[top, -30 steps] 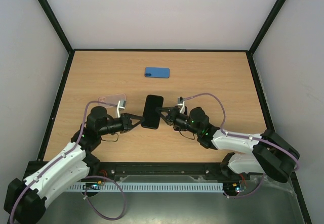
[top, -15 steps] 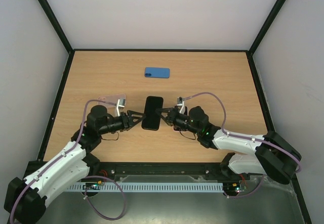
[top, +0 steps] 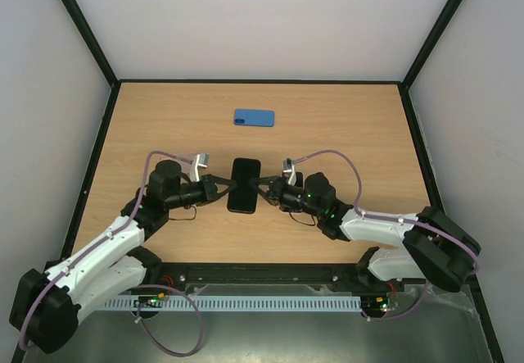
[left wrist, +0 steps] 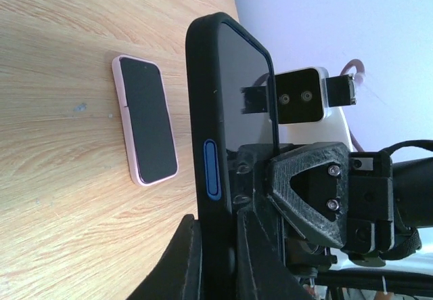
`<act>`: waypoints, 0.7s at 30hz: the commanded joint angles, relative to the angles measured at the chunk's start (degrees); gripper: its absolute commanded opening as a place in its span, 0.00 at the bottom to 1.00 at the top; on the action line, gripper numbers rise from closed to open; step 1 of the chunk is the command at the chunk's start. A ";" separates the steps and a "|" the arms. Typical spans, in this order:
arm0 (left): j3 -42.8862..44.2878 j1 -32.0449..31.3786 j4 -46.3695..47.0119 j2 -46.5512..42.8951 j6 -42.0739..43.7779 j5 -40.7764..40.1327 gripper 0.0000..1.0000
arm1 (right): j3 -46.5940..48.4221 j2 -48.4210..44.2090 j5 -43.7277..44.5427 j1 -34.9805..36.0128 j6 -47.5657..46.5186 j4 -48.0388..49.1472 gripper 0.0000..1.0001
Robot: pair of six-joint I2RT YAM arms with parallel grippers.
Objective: Put the phone into the phone case
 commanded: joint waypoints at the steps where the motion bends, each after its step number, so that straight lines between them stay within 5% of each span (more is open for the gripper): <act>1: 2.11 0.15 -4.60 1.81 4.04 -3.87 0.02 | 0.66 -0.26 -0.17 0.27 -3.12 1.83 0.11; 14: 0.27 0.05 -2.90 3.82 3.71 -4.35 0.04 | 1.35 -0.22 2.78 0.26 -6.94 -2.76 0.12; 21: 0.78 0.12 -6.04 5.82 4.69 -8.26 0.65 | 0.81 0.69 4.55 -2.01 -8.79 -5.47 0.08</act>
